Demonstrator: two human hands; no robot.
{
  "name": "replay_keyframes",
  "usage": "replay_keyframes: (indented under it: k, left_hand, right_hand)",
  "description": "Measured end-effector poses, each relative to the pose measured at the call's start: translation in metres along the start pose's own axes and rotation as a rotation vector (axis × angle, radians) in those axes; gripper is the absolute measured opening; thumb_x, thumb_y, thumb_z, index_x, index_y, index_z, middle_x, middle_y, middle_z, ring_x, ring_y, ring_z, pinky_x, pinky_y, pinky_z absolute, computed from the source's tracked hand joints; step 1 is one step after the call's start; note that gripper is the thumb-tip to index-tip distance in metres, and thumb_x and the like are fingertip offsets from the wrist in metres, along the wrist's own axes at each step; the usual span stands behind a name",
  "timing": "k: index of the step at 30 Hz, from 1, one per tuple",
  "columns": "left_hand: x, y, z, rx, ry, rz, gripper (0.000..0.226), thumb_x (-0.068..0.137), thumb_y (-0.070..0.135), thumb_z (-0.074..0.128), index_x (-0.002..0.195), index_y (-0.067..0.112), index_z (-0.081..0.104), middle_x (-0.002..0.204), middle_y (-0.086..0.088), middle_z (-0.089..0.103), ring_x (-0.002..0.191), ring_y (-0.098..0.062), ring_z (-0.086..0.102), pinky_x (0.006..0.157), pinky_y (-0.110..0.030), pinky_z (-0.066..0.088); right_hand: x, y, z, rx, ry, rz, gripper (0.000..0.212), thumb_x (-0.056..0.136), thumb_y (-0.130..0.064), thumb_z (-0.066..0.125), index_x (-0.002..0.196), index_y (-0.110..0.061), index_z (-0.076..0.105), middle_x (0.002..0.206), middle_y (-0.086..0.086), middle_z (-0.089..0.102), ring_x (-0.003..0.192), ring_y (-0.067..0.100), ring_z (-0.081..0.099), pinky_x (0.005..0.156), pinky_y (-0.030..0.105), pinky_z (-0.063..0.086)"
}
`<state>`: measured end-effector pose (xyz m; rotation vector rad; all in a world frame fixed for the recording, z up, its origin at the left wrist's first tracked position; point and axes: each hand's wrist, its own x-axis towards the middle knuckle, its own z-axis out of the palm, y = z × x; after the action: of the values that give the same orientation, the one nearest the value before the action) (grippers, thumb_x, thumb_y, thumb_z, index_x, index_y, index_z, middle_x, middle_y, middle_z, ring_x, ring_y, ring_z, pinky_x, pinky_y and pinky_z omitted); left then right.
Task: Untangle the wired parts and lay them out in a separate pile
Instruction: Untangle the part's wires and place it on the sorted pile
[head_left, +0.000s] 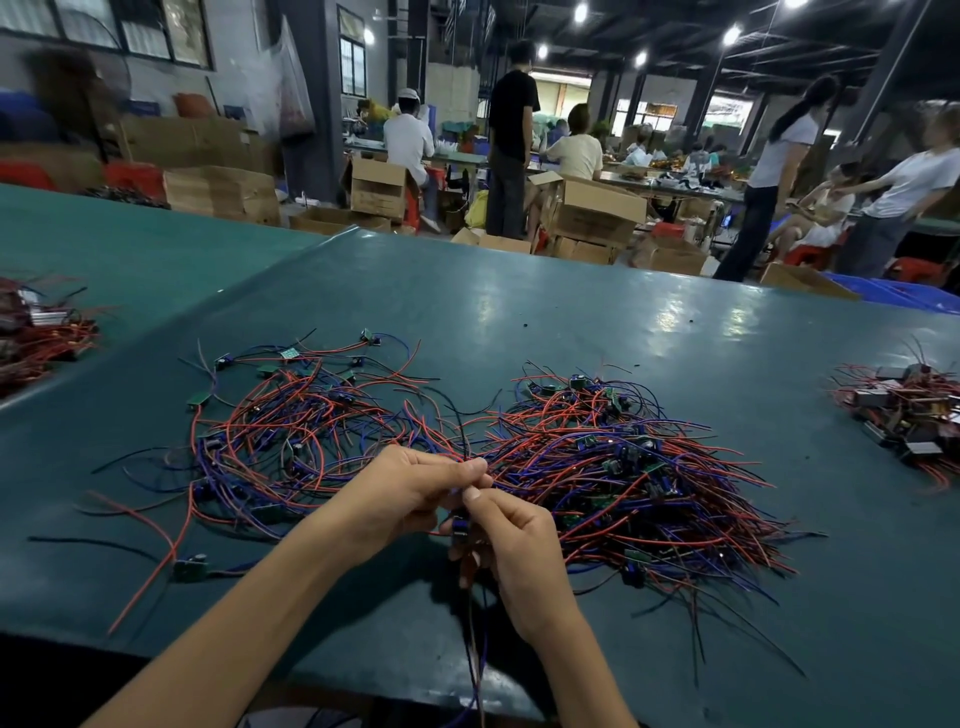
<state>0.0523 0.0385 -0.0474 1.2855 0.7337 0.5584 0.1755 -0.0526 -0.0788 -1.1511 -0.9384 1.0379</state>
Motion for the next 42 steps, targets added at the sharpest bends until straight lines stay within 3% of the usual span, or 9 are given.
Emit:
replay_keyframes:
  k: [4, 8, 13, 18, 21, 26, 30, 34, 42]
  left_hand:
    - [0.006, -0.002, -0.002, 0.011, 0.121, -0.016, 0.032, 0.084, 0.031, 0.078, 0.083, -0.002, 0.078, 0.047, 0.0, 0.039, 0.043, -0.013, 0.038, 0.047, -0.021, 0.044]
    - [0.024, 0.007, -0.016, -0.012, 0.288, -0.009, 0.024, 0.085, 0.023, 0.078, 0.073, 0.002, 0.079, 0.049, 0.003, 0.019, 0.047, -0.014, 0.014, 0.043, -0.022, 0.019]
    - [0.041, 0.019, -0.016, 0.027, 0.303, -0.031, 0.028, 0.081, 0.022, 0.082, 0.074, -0.005, 0.077, 0.048, 0.002, 0.019, 0.046, -0.015, 0.012, 0.047, -0.024, 0.014]
    - [0.056, 0.016, -0.02, -0.056, 0.368, -0.098, 0.03, 0.077, 0.01, 0.077, 0.05, 0.006, 0.067, 0.068, -0.009, 0.039, 0.047, -0.014, 0.019, 0.045, -0.02, 0.014]
    - [0.059, 0.014, -0.02, -0.034, 0.367, -0.08, 0.027, 0.077, 0.009, 0.077, 0.052, 0.003, 0.07, 0.063, -0.011, 0.049, 0.045, -0.014, 0.022, 0.043, -0.019, 0.017]
    - [0.056, 0.018, -0.022, 0.369, 0.4, 0.137, 0.044, 0.081, 0.035, 0.082, 0.054, 0.004, 0.069, 0.046, -0.009, 0.044, 0.037, -0.017, 0.023, 0.04, -0.017, 0.022]
    - [0.049, 0.03, -0.028, 0.383, 0.301, 0.125, 0.06, 0.082, 0.069, 0.067, 0.076, 0.01, 0.078, 0.052, -0.005, 0.029, 0.043, -0.017, 0.022, 0.044, -0.021, 0.02]
    - [0.033, 0.019, -0.029, 0.42, 0.036, -0.021, 0.068, 0.077, 0.084, 0.056, 0.1, 0.025, 0.08, 0.065, 0.007, 0.052, 0.054, -0.007, 0.041, 0.046, -0.019, 0.03]
    - [0.006, -0.014, -0.03, 0.329, -0.299, 0.107, 0.049, 0.085, 0.05, 0.078, 0.126, 0.027, 0.068, 0.102, 0.001, 0.072, 0.084, -0.013, 0.058, 0.06, -0.023, 0.039]
  right_hand:
    - [-0.002, 0.0, 0.001, -0.094, -0.022, 0.007, 0.031, 0.101, -0.015, 0.06, 0.078, -0.009, 0.08, 0.069, 0.015, 0.072, 0.052, 0.02, 0.061, 0.047, 0.028, 0.051]
    - [-0.005, 0.004, 0.003, -0.159, -0.04, 0.014, 0.029, 0.099, -0.013, 0.063, 0.077, -0.006, 0.081, 0.066, 0.013, 0.071, 0.05, 0.018, 0.063, 0.049, 0.027, 0.053]
    - [-0.004, 0.002, 0.0, -0.162, -0.019, -0.007, 0.029, 0.1, -0.014, 0.063, 0.079, -0.008, 0.082, 0.068, 0.016, 0.073, 0.053, 0.022, 0.064, 0.053, 0.031, 0.055]
    - [-0.005, 0.003, 0.002, -0.151, -0.037, 0.017, 0.027, 0.099, -0.014, 0.063, 0.081, -0.005, 0.081, 0.071, 0.018, 0.073, 0.055, 0.021, 0.065, 0.054, 0.03, 0.055]
    - [-0.005, 0.002, 0.001, -0.138, -0.043, 0.032, 0.028, 0.099, -0.014, 0.063, 0.08, -0.007, 0.082, 0.072, 0.019, 0.073, 0.055, 0.021, 0.066, 0.054, 0.03, 0.055]
    - [-0.005, 0.002, 0.001, -0.129, -0.04, 0.048, 0.028, 0.098, -0.016, 0.064, 0.078, -0.008, 0.082, 0.072, 0.02, 0.073, 0.055, 0.02, 0.066, 0.052, 0.029, 0.054]
    - [-0.003, -0.002, 0.001, -0.045, 0.029, 0.065, 0.028, 0.091, -0.025, 0.067, 0.078, -0.004, 0.08, 0.074, 0.019, 0.073, 0.06, 0.021, 0.068, 0.051, 0.031, 0.053]
    - [0.003, -0.005, -0.001, 0.168, 0.096, 0.123, 0.026, 0.095, -0.02, 0.064, 0.085, -0.001, 0.081, 0.078, 0.02, 0.072, 0.063, 0.025, 0.066, 0.049, 0.031, 0.052]
    - [0.006, -0.005, -0.003, 0.234, 0.054, 0.148, 0.029, 0.096, -0.019, 0.06, 0.095, 0.004, 0.078, 0.089, 0.025, 0.074, 0.064, 0.023, 0.07, 0.049, 0.029, 0.052]
